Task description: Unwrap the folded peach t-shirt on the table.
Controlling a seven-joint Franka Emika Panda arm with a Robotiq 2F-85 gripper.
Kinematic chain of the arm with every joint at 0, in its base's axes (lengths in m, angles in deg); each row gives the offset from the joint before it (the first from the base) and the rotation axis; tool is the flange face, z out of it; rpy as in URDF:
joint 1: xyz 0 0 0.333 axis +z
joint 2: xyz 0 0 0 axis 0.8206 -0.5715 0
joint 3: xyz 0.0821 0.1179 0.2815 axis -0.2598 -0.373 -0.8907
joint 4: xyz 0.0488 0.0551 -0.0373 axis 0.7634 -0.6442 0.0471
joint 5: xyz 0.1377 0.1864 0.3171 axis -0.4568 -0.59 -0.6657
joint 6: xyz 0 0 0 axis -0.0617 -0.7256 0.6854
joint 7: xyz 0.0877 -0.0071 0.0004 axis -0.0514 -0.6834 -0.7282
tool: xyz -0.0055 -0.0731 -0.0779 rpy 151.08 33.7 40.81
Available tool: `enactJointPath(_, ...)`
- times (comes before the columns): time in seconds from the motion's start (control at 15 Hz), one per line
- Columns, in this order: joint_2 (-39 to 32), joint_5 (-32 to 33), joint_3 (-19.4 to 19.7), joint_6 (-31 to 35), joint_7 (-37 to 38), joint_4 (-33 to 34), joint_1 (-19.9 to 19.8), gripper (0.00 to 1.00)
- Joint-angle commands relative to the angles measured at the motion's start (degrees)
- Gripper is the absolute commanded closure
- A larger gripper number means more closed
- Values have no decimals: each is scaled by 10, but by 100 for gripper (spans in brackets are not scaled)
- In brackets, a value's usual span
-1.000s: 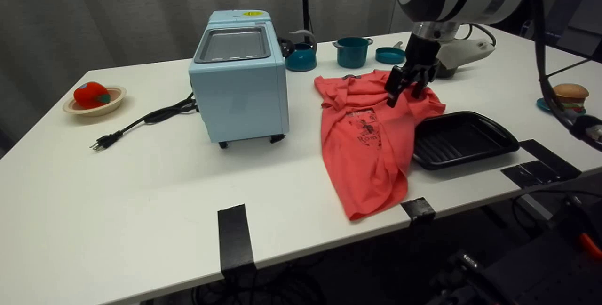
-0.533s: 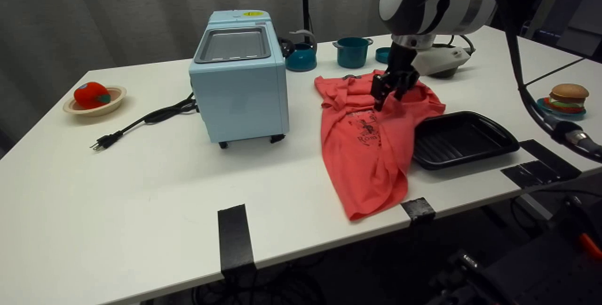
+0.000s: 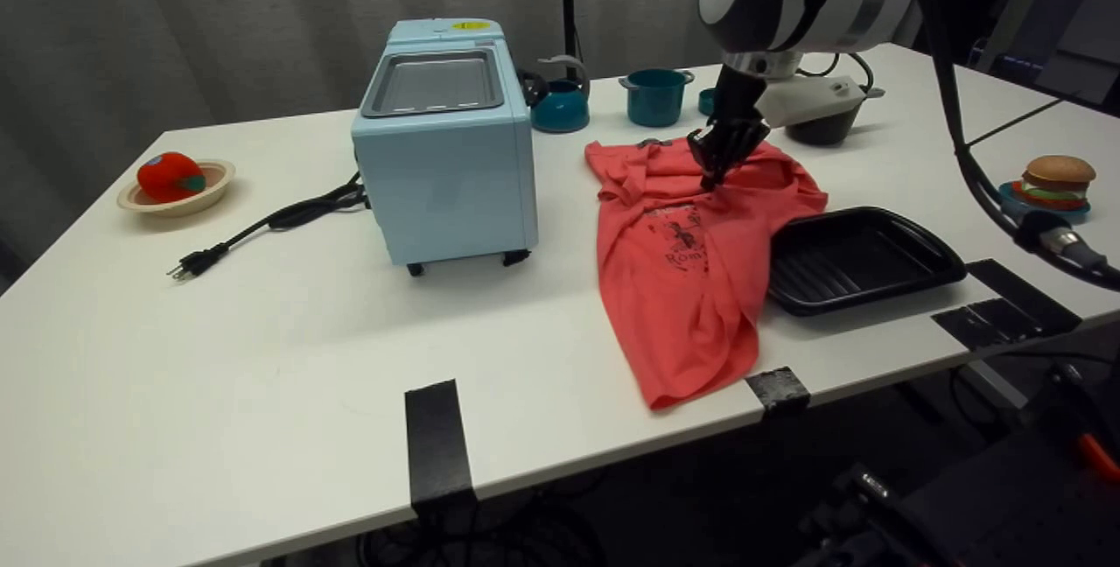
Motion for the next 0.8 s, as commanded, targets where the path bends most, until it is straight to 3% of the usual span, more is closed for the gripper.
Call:
enactJointPath(0.0,15,24,-9,-6,14,-18,-18,100)
enactJointPath(0.27,39,23,-6,-15,25,-38,-19,99)
enactJointPath(0.73,180,69,27,-132,40,-77,-14,99)
